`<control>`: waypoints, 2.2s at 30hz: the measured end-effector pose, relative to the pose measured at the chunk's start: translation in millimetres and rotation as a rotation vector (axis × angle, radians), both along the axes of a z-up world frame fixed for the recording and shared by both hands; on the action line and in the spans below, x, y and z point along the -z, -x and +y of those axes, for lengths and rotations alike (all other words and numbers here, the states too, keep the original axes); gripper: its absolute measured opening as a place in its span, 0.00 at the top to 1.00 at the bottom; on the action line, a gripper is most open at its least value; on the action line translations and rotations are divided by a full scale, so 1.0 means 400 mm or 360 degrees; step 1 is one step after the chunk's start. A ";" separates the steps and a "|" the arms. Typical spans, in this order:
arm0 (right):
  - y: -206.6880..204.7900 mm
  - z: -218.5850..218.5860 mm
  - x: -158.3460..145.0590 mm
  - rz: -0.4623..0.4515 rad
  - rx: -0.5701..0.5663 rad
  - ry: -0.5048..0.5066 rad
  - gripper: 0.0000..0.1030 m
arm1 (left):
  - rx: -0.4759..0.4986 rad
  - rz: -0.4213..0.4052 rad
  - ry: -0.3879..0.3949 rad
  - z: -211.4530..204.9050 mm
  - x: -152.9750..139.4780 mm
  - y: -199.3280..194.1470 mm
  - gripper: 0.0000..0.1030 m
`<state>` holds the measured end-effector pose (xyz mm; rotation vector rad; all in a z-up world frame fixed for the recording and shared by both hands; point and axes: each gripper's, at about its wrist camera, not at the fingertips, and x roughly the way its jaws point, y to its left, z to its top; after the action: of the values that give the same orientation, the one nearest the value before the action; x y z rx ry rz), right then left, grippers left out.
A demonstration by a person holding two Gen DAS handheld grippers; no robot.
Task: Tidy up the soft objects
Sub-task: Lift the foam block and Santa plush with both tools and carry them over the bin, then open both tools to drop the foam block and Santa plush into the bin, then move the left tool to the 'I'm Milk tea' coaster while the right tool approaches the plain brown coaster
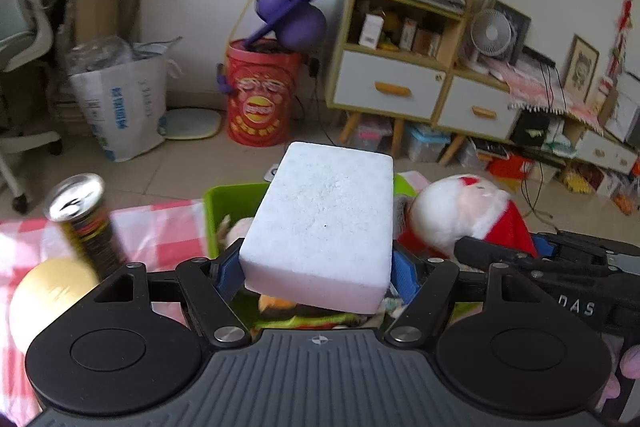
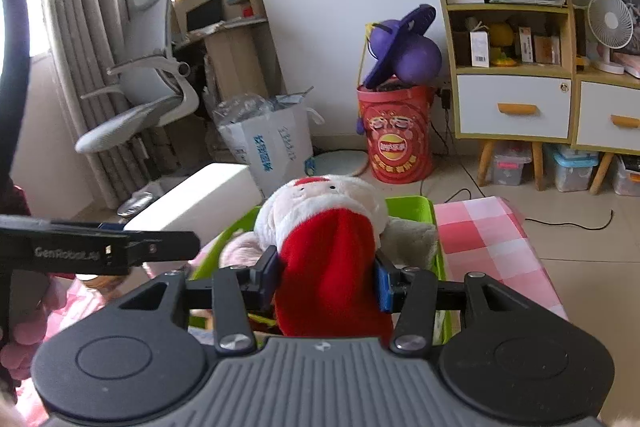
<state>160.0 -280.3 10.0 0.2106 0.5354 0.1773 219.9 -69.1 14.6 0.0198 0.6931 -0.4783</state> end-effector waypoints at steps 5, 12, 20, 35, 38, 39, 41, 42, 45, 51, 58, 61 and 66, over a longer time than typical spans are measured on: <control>-0.030 -0.012 0.035 0.0031 0.0001 0.0027 0.71 | 0.0092 0.0029 -0.0073 -0.044 0.040 -0.066 0.31; -0.055 -0.015 0.074 0.0052 -0.0013 0.0101 0.71 | 0.0145 0.0142 -0.0050 -0.080 0.076 -0.146 0.31; -0.071 -0.016 0.110 0.0071 -0.0044 0.0148 0.71 | 0.0174 0.0272 -0.0122 -0.123 0.118 -0.201 0.31; -0.056 -0.025 0.102 0.0062 -0.0023 0.0150 0.44 | 0.0154 0.0222 -0.0176 -0.129 0.104 -0.175 0.20; -0.047 -0.027 0.085 0.0064 -0.0017 0.0155 0.42 | 0.0139 0.0209 -0.0175 -0.124 0.087 -0.163 0.20; -0.043 -0.028 0.078 0.0062 -0.0015 0.0158 0.41 | 0.0135 0.0203 -0.0172 -0.123 0.080 -0.159 0.19; -0.032 -0.031 0.062 0.0053 -0.0006 0.0156 0.40 | 0.0125 0.0186 -0.0174 -0.119 0.062 -0.148 0.19; -0.027 -0.034 0.054 0.0049 -0.0001 0.0151 0.39 | 0.0120 0.0175 -0.0176 -0.116 0.052 -0.141 0.18; -0.007 -0.037 0.030 0.0037 0.0015 0.0145 0.38 | 0.0103 0.0144 -0.0161 -0.104 0.017 -0.113 0.16; 0.047 -0.046 -0.031 0.0026 0.0051 0.0178 0.36 | 0.0048 0.0083 -0.0117 -0.064 -0.054 -0.038 0.10; 0.137 -0.050 -0.093 0.0040 0.0109 0.0199 0.30 | -0.0051 0.0053 -0.0070 0.001 -0.108 0.074 0.05; 0.178 -0.048 -0.108 0.0080 0.0141 0.0196 0.28 | -0.0092 0.0048 -0.0075 0.023 -0.119 0.129 0.05; 0.241 -0.024 -0.119 0.0164 0.0159 0.0232 0.25 | -0.0195 0.0078 -0.0072 0.062 -0.116 0.216 0.05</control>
<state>63.5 -289.9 57.7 0.1046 0.6359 0.0299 133.4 -44.3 61.0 0.0082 0.7486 -0.3464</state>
